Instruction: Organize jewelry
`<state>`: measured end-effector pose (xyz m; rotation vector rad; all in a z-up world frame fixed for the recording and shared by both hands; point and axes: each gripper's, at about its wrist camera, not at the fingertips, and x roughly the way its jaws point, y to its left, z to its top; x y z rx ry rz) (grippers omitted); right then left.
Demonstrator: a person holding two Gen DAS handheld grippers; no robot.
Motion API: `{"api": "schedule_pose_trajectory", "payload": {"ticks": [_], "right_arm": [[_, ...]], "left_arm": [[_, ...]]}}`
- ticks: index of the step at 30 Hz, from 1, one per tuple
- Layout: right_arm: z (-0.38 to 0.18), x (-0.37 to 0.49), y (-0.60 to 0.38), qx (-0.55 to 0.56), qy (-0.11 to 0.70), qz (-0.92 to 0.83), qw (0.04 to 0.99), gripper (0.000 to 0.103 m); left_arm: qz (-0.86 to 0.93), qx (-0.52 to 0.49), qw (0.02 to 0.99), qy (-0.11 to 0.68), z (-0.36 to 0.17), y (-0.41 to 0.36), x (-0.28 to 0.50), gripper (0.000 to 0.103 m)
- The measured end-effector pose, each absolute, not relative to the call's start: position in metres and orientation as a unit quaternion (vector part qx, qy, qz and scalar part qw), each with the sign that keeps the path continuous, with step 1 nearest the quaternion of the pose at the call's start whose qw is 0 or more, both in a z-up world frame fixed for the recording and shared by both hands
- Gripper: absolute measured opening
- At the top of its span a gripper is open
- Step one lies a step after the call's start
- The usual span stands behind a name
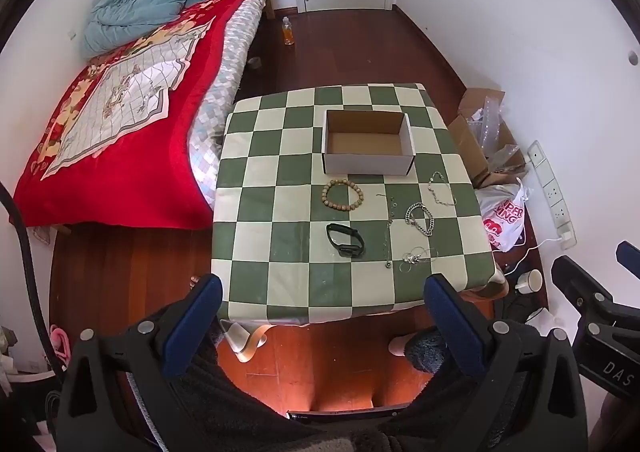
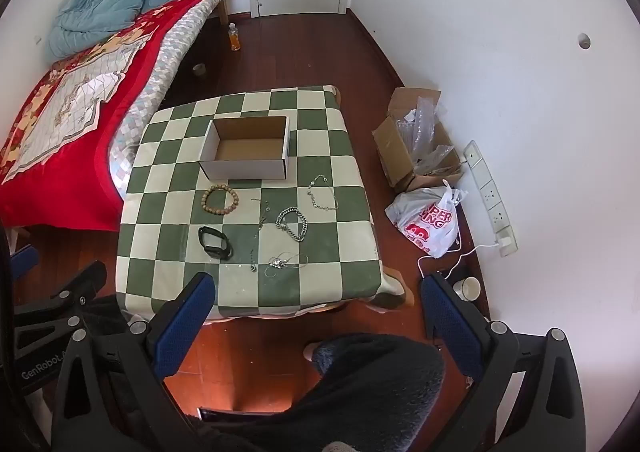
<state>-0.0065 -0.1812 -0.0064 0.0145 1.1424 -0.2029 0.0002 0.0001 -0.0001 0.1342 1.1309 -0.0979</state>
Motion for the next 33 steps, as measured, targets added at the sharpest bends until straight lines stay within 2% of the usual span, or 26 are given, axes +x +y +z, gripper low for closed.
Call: {"api": "schedule_pose_trajectory", "payload": {"ticks": [33], "right_arm": [[-0.005, -0.005, -0.186, 0.009, 0.535, -0.097, 0.839, 0.103]], "left_arm": [[-0.046, 0.054, 0.848, 0.526, 0.015, 0.002, 0.001, 0.103]]}}
